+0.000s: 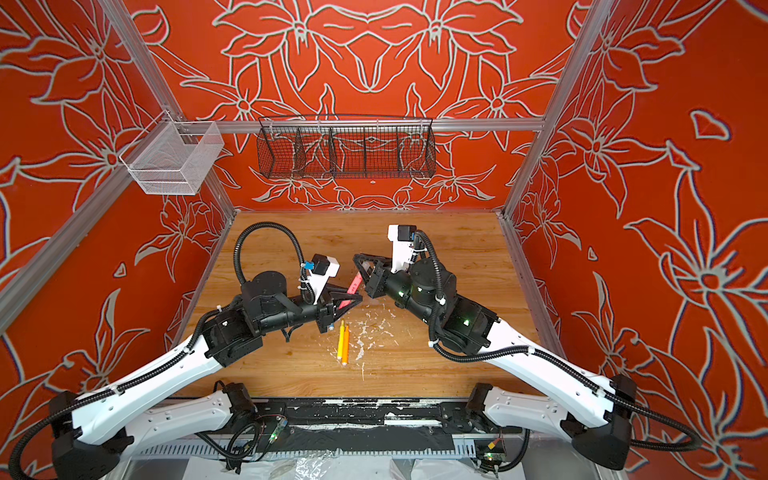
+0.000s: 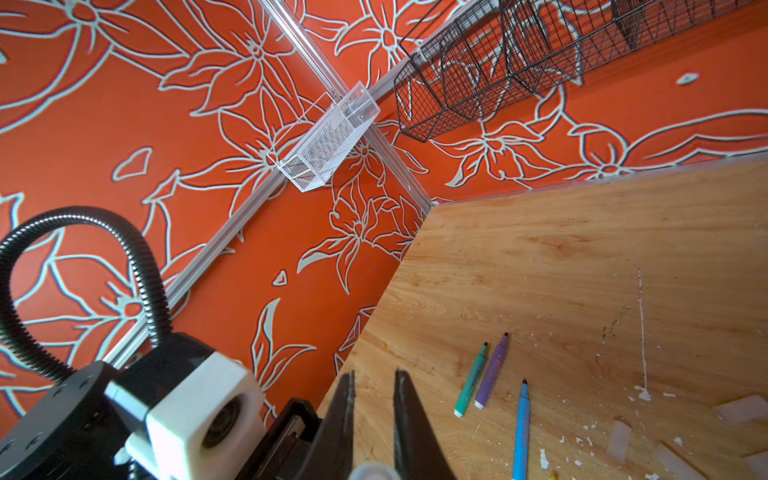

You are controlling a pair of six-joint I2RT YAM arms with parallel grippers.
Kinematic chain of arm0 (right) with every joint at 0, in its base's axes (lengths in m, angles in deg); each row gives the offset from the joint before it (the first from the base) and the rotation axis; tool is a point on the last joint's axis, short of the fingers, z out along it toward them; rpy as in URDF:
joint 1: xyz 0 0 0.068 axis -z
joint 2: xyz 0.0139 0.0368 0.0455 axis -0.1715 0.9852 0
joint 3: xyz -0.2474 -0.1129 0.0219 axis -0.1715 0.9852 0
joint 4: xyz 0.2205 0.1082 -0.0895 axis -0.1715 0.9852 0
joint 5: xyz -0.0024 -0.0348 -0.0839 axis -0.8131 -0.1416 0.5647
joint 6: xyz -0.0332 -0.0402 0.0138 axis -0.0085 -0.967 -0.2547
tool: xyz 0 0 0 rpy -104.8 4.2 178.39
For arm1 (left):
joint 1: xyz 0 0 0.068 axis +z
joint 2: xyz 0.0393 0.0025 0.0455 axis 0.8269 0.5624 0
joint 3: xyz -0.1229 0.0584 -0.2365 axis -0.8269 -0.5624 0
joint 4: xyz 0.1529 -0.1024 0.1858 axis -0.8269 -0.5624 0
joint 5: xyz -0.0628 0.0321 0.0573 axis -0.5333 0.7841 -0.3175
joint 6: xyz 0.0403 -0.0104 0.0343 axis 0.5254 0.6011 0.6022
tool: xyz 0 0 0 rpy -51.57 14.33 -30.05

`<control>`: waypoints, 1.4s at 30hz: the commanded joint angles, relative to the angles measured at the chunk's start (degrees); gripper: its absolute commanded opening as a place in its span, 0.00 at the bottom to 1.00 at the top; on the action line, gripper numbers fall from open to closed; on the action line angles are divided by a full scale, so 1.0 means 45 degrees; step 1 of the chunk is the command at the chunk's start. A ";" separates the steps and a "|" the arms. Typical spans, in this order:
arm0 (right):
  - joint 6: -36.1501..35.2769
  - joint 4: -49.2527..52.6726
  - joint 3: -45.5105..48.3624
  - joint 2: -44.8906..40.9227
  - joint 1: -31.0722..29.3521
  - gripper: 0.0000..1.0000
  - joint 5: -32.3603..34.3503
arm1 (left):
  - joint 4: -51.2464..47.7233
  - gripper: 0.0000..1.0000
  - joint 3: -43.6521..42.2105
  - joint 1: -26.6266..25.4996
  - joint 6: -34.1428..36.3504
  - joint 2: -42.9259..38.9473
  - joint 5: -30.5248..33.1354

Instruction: Insert the pens into the pen caps

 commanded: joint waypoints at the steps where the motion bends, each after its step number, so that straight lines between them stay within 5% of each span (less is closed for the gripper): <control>1: 0.0355 -0.0304 0.0765 0.0189 -0.0041 0.00 -0.0393 | 0.0176 0.00 0.0094 0.0050 -0.0088 -0.0081 0.0545; 14: 0.0525 -0.1026 0.2757 -0.0345 -0.0531 0.00 -0.0557 | 0.0671 0.00 0.1982 0.0069 0.0196 0.2077 0.3103; 31: 0.0444 -0.0184 0.3032 -0.0569 -0.1480 0.00 -0.0744 | 0.0167 0.00 0.5408 0.0109 0.1442 0.3829 0.3118; 42: 0.0127 -0.0017 0.3064 -0.0030 -0.2753 0.00 0.0427 | -0.0461 0.00 0.7037 0.0186 0.2023 0.4315 0.3020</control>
